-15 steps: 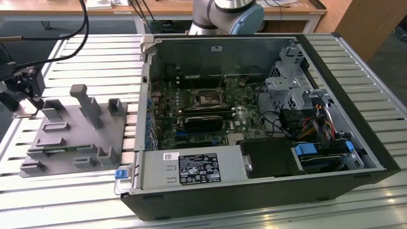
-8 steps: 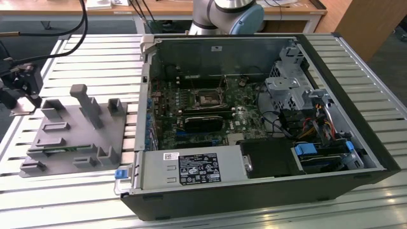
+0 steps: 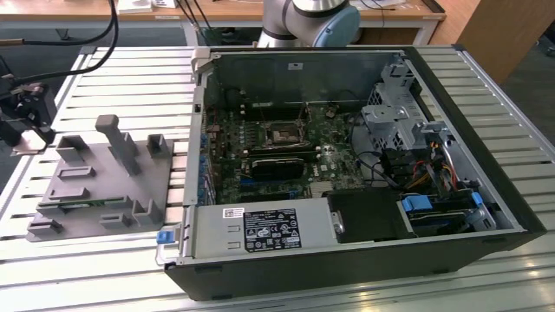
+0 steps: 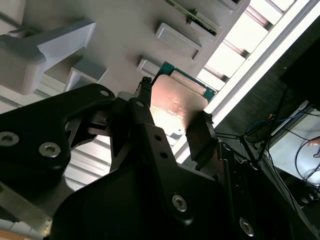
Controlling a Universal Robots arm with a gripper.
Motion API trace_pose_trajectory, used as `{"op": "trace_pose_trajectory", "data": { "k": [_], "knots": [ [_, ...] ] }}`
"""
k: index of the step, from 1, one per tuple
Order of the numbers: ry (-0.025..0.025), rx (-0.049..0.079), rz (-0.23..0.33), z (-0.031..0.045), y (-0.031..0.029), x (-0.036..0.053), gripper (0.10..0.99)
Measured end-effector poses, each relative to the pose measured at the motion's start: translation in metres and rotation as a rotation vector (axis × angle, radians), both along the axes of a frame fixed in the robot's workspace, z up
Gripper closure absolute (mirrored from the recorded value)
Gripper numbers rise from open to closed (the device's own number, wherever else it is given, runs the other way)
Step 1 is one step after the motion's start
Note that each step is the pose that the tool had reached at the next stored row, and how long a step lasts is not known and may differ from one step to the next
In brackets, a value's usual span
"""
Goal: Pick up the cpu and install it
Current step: 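Pick up the cpu and move it towards the insertion slot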
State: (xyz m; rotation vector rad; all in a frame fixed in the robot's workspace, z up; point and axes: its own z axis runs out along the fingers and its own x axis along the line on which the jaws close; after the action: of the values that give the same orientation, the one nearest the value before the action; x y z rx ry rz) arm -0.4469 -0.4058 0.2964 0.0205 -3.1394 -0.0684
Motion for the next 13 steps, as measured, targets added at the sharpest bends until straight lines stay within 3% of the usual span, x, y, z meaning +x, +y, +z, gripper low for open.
{"op": "trace_pose_trajectory", "data": {
  "k": [13],
  "knots": [
    [0.0000,0.000,0.000,0.0067,0.0003,0.0000,0.557]
  ]
}}
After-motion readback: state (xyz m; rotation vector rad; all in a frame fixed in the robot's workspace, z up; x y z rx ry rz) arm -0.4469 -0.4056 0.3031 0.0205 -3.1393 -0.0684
